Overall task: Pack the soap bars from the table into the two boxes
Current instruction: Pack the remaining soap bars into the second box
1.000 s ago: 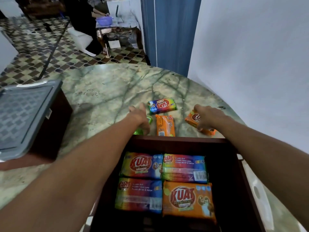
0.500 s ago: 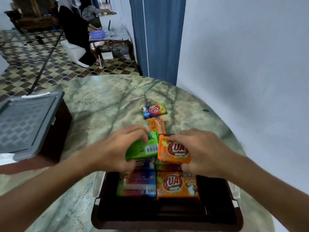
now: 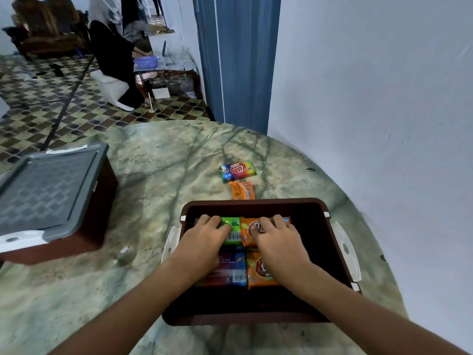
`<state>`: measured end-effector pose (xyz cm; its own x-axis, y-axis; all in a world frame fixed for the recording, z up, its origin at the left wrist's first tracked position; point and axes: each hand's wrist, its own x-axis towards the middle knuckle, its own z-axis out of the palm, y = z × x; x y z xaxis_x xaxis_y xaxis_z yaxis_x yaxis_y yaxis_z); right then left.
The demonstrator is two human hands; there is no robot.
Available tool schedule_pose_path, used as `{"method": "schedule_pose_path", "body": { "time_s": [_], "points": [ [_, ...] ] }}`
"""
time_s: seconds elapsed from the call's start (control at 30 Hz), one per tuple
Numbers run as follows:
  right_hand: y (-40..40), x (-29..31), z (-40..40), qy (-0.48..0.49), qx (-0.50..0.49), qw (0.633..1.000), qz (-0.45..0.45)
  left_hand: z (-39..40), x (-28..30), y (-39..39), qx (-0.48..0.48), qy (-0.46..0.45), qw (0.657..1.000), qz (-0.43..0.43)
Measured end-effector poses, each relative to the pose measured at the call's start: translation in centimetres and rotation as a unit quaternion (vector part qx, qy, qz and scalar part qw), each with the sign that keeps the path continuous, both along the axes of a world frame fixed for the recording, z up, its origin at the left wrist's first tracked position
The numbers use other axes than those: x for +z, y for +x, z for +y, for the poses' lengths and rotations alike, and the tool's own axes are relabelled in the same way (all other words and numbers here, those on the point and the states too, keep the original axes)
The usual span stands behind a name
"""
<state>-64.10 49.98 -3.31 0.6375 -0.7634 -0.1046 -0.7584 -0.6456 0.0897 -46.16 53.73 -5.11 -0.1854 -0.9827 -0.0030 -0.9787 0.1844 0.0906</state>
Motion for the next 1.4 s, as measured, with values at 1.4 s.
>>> {"method": "schedule_pose_path", "body": {
  "time_s": [1.4],
  "points": [
    [-3.3,3.8,1.1,0.208,-0.159,0.964,-0.045,1.2,2.1,-1.2,-0.035,0.167,0.970,-0.176]
  ]
}}
